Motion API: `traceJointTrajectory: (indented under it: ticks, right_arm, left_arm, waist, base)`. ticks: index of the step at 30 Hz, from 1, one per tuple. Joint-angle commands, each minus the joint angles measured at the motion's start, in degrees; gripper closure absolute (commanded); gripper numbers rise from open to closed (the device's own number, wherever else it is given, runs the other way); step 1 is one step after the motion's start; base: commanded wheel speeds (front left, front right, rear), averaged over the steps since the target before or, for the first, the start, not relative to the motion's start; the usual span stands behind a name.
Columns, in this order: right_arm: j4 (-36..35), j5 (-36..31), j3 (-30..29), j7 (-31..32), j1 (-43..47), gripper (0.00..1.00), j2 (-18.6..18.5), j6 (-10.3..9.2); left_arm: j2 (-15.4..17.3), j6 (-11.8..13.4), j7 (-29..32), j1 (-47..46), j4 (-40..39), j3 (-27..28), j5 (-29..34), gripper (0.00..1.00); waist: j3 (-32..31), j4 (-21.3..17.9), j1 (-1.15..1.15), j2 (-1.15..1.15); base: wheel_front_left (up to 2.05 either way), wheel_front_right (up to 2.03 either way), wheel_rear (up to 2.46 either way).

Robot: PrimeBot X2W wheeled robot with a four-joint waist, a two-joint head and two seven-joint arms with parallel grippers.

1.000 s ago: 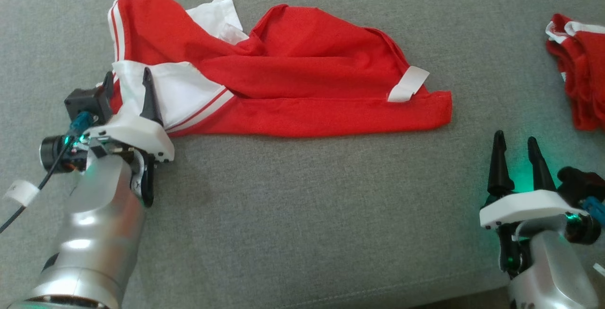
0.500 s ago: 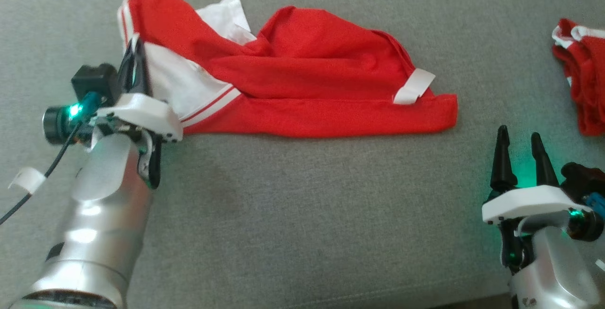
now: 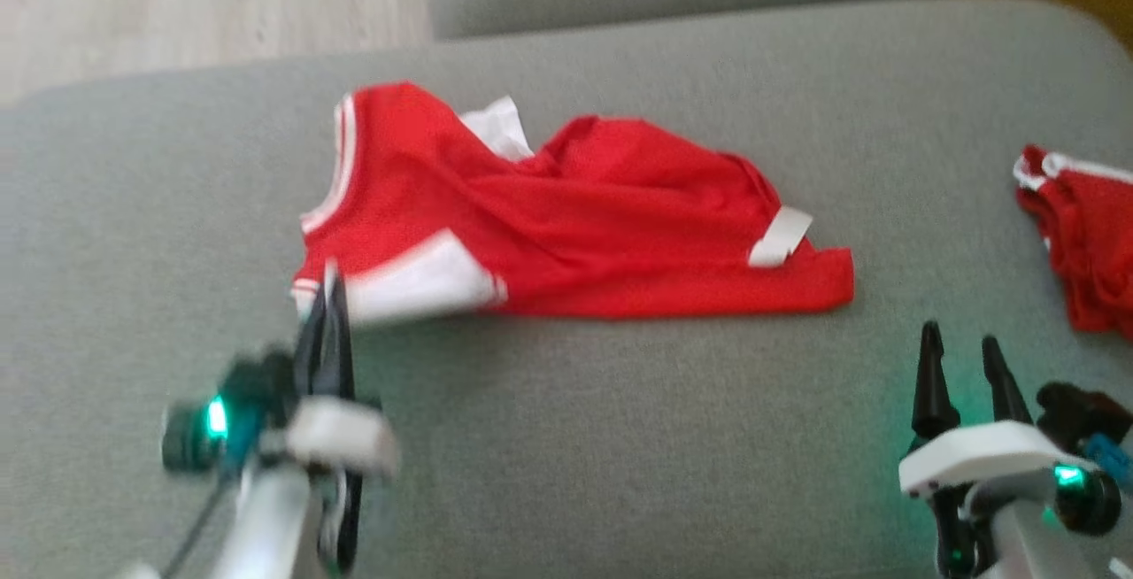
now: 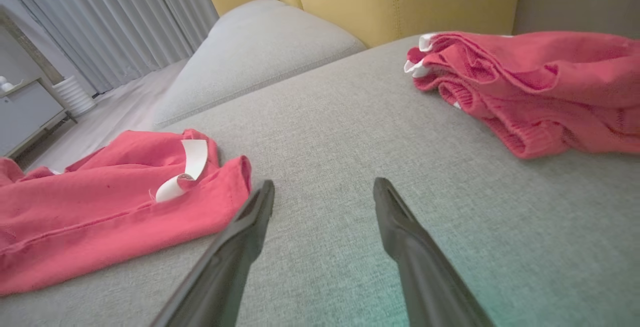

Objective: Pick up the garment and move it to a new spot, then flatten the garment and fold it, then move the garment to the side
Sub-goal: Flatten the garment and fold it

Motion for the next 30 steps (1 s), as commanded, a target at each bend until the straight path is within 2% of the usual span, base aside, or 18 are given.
traceJointTrajectory:
  ticks: [1, 2, 5, 9, 18, 22, 30]
  right_arm:
    - [-1.4, 0.4, 1.6, -0.3, -0.1, 0.00, -0.4, -0.04]
    - [-1.3, 0.5, 1.8, -0.3, 0.3, 0.00, -0.4, -0.04]
    - [-1.4, 0.5, 2.2, -0.3, 1.1, 0.00, -0.4, -0.04]
    - [-1.5, 0.3, 2.8, -0.3, 1.2, 0.00, -0.4, -0.04]
    - [-0.5, -0.7, 4.8, -0.3, -2.8, 0.00, -0.4, -0.04]
    - [2.3, -2.2, 5.7, -0.3, -6.8, 0.00, -0.4, -0.04]
    - [12.6, -6.4, 5.2, -0.3, -14.7, 0.00, -0.4, -0.04]
  left_arm:
    - [0.7, 0.3, -0.5, 1.5, -2.7, 2.5, 1.0, 0.54]
    - [0.4, 0.5, -0.5, 3.8, -3.0, 3.1, 0.9, 0.02]
    - [-0.3, 1.5, -0.5, 9.6, -4.2, 5.2, 1.1, 0.00]
    - [-1.1, 1.5, -0.5, 14.6, -4.3, 6.2, 1.4, 0.00]
    - [-1.8, 1.5, -0.5, 15.7, -5.7, 7.0, 2.8, 0.00]
    - [-1.8, 1.2, -0.5, 15.0, -5.8, 6.1, 2.5, 0.00]
    - [-1.8, 1.2, -0.5, 13.1, -5.3, 2.7, 0.8, 0.00]
  waist:
    - [-3.0, 1.4, 0.02, 0.00]
    - [-3.4, 1.4, 0.02, 0.00]
    - [-4.1, 1.5, 0.02, 0.00]
    - [-4.3, 1.8, 0.02, 0.00]
    - [-3.6, 2.8, 0.02, 0.00]
    - [-2.5, 3.6, 0.02, 0.00]
    - [0.0, 6.5, 0.02, 0.00]
  base:
    - [0.00, 0.00, 0.00]
    - [0.00, 0.00, 0.00]
    - [0.00, 0.00, 0.00]
    - [0.00, 0.00, 0.00]
    - [0.00, 0.00, 0.00]
    - [0.00, 0.00, 0.00]
    - [0.00, 0.00, 0.00]
